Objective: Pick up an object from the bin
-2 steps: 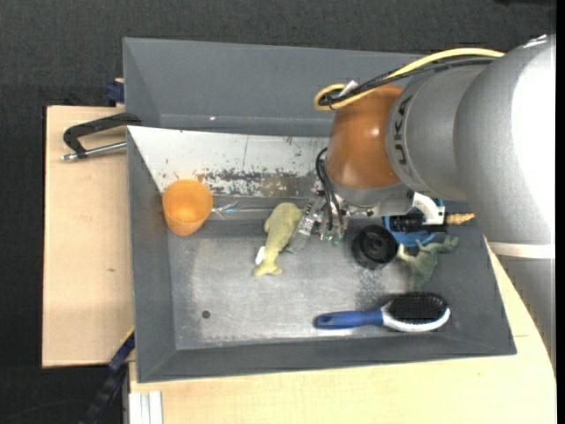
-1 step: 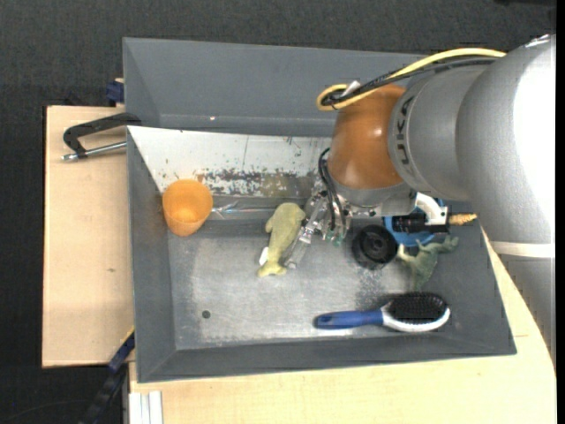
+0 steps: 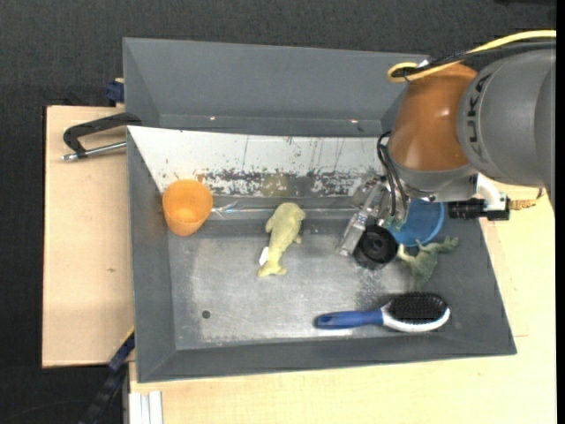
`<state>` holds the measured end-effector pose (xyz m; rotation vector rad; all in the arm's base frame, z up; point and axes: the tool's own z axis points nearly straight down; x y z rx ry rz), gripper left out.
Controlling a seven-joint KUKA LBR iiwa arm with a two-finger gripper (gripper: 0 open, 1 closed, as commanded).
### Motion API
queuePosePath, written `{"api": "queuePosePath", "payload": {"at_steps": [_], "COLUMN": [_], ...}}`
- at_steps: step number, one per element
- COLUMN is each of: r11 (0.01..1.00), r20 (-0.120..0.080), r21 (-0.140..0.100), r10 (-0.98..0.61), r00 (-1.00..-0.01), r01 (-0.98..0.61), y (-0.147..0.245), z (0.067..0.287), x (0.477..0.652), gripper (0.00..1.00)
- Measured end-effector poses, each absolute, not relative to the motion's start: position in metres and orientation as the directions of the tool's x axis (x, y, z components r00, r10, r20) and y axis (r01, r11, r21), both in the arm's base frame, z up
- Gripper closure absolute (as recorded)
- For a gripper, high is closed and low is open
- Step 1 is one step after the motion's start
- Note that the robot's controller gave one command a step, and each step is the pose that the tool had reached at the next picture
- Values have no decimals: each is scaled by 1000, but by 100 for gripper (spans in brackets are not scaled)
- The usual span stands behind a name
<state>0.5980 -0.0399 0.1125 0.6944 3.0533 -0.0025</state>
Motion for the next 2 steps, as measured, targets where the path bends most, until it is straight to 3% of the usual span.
{"api": "queuePosePath", "payload": {"at_steps": [1,2], "r11": [870,874], "r20": [5,-3], "r21": [-5,2], "r10": [493,487], "r00": [-870,-874], "r01": [493,487], "y": [-95,-91], "z": [75,78], "x": [531,535], "gripper": [0,100]}}
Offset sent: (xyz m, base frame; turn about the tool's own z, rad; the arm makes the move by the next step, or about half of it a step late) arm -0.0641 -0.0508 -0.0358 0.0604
